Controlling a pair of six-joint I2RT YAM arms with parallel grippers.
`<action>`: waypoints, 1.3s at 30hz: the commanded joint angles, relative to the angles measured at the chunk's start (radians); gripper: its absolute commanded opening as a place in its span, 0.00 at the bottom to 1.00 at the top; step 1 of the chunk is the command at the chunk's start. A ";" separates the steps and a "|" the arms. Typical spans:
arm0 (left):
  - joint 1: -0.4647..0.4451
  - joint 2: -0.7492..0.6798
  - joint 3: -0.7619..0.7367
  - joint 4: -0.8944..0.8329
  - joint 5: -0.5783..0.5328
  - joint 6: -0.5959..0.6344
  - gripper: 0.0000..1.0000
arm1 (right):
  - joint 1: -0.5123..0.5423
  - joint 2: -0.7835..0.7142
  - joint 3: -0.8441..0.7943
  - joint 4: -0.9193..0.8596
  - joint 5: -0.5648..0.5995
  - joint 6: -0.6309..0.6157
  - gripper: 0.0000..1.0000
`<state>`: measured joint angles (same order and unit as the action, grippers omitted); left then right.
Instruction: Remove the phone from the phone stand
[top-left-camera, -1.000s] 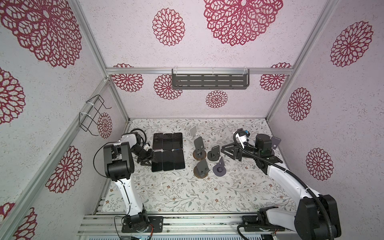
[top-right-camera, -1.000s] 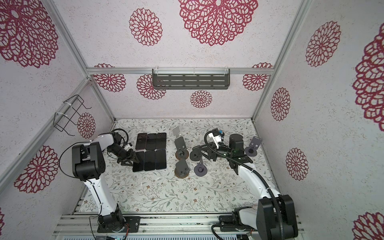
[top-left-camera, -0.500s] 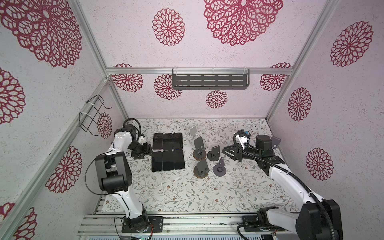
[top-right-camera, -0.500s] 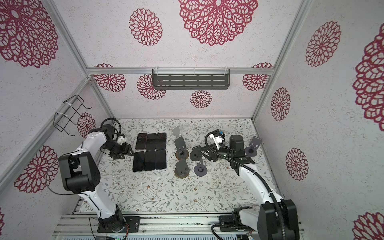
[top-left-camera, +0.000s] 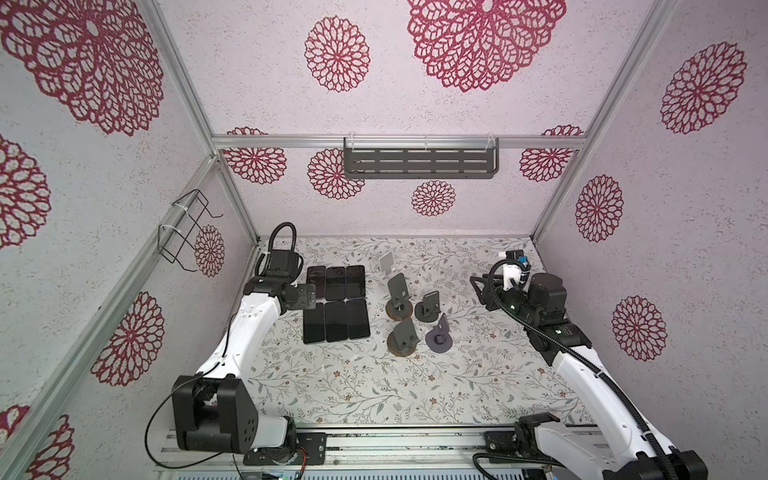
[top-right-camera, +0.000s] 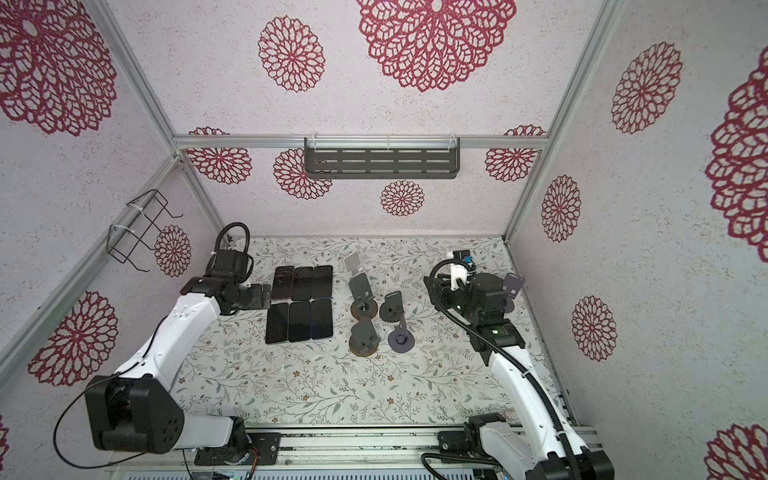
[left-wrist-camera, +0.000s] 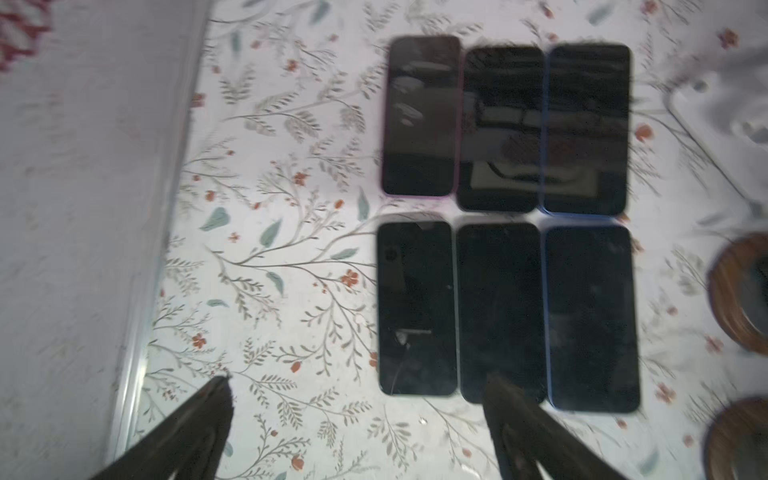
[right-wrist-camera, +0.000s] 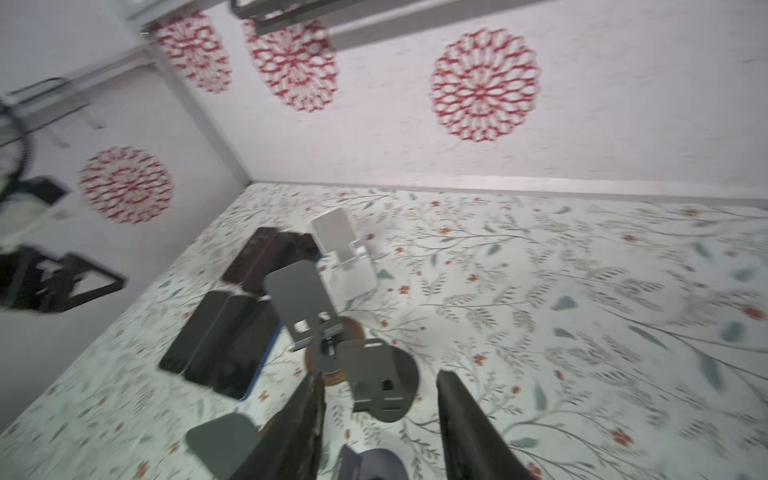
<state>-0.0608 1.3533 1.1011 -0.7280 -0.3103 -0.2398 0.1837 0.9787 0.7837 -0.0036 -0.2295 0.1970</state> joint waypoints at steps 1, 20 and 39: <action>0.004 -0.081 -0.136 0.315 -0.225 -0.074 0.97 | -0.007 -0.031 -0.039 -0.015 0.329 0.000 0.51; 0.082 -0.008 -0.520 1.024 -0.186 0.056 0.97 | -0.035 0.098 -0.401 0.533 0.700 -0.081 0.99; 0.112 0.176 -0.590 1.443 -0.053 0.145 0.97 | -0.035 0.344 -0.588 1.107 0.696 -0.182 0.99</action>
<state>0.0296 1.5318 0.5320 0.5865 -0.4042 -0.1009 0.1532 1.3170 0.2024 0.9627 0.4511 0.0589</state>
